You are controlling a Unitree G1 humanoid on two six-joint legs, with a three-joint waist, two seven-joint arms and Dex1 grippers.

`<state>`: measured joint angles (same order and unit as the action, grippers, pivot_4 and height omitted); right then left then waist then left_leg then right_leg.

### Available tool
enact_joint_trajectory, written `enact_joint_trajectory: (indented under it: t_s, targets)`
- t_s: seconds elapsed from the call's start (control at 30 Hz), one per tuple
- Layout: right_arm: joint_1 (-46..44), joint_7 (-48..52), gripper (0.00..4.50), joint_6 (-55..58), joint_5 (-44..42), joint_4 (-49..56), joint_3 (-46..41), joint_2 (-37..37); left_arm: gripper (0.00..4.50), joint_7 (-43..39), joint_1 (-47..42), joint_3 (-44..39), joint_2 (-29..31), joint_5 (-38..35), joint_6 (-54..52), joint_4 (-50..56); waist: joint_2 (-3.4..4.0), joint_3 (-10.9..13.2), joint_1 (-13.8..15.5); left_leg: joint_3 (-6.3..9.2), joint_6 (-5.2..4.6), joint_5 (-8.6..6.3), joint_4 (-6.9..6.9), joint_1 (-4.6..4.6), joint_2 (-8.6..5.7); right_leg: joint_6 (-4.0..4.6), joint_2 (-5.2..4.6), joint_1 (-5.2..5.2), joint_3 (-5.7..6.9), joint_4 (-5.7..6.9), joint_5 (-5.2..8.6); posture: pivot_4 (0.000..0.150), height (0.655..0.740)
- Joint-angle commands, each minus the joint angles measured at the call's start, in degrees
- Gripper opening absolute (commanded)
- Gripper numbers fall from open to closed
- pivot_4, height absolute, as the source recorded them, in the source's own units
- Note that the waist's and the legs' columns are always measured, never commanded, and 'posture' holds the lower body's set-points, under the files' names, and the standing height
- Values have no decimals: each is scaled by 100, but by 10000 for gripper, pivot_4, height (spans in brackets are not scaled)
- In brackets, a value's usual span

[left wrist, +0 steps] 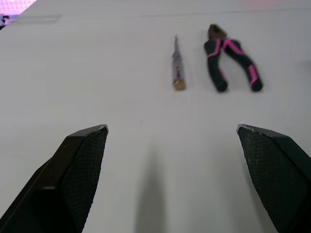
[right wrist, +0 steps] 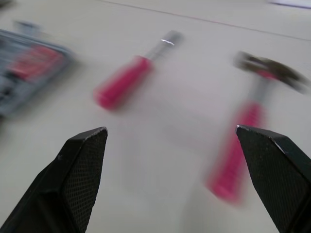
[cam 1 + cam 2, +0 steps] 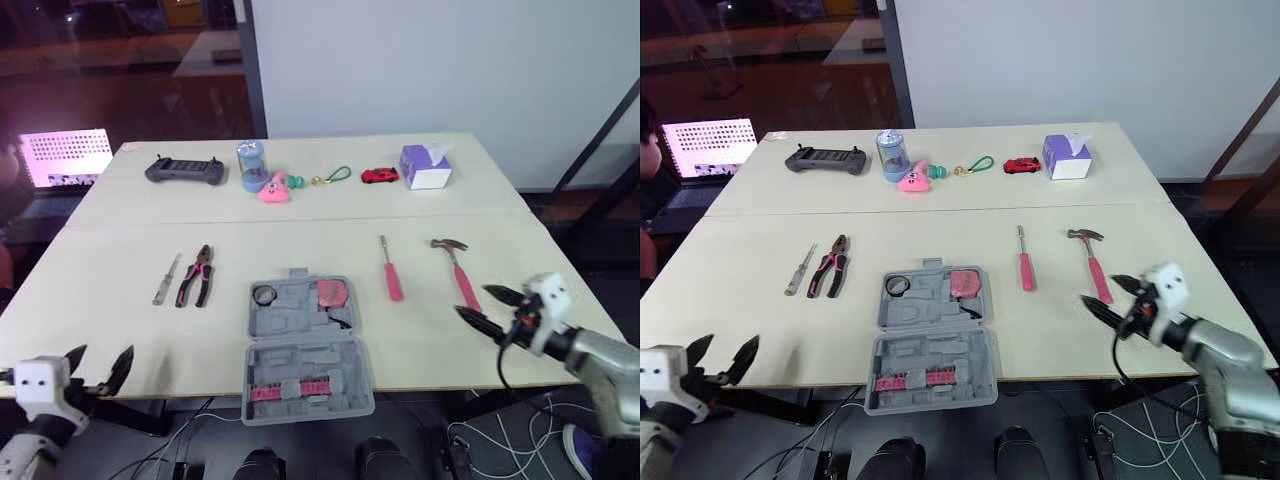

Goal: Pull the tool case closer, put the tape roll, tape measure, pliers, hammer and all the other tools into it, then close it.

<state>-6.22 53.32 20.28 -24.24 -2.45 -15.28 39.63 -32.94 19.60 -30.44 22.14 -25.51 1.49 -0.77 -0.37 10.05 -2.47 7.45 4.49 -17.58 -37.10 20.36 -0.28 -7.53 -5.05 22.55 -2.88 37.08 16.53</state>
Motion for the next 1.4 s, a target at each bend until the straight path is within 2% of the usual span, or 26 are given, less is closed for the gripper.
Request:
enact_joint_trajectory:
  t_s: [0.03,0.2,0.4,0.57,0.67,0.77,0.9,1.07,1.2,1.4]
  targets:
    - [-476,269,44557,809,-367,745,472,228,45000,399,176,136,-248,-11,-193,766,-2,1,13,0,0,0,1,1,0,0,0,1,1,-1,0,1500,7400]
    - [-1464,682,44557,1704,-663,1097,1174,375,45000,961,402,196,-597,-19,-498,1575,-4,2,36,2,1,0,-2,5,0,0,0,1,2,-4,0,1500,7400]
    - [-2580,1330,44557,2054,-661,1236,2007,408,45000,1807,570,365,-921,211,-1062,2564,-6,4,37,2,0,0,-1,7,0,0,1,4,3,-8,0,1500,7400]
    - [-3040,1502,44557,2053,-622,1281,2268,339,45000,2199,84,562,-744,256,-1756,2819,-8,5,131,2,1,0,-4,12,-1,-1,0,6,4,-10,0,1500,7400]
    - [-3174,1432,44557,2148,-648,1405,2331,282,45000,2349,-504,662,-464,303,-2304,2671,-8,5,174,3,1,0,-3,12,-1,0,1,7,6,-8,-1,1500,7400]
    - [-3218,1191,44557,2233,-597,1444,2410,97,45000,2391,-1355,1071,-1,544,-3067,2134,-9,4,178,5,1,0,-3,14,-1,0,1,8,7,-8,-1,1500,7400]
    - [-3086,952,44557,1973,-306,1341,2552,-93,45000,2226,-2483,1324,299,621,-3370,1224,-10,5,157,5,2,0,-3,16,-2,0,2,12,8,-6,-1,1500,7400]
    - [-3029,757,44557,1962,-302,1401,2466,-205,45000,2051,-3639,1481,374,682,-3480,-45,-10,5,131,6,8,4,-3,49,-2,1,2,53,7,4,-2,1500,7400]
    - [-2987,626,44557,2052,-254,1479,2447,-142,45000,2090,-4719,1776,403,1119,-3193,-1733,-12,4,149,14,66,37,-10,94,-3,1,2,92,13,12,-7,1500,7400]
    - [-3061,530,44557,2104,-123,1370,2478,-81,45000,1841,-5687,1941,345,1435,-2355,-3545,-14,5,128,18,72,40,-10,107,-7,-4,-1,100,16,3,-11,1500,7400]
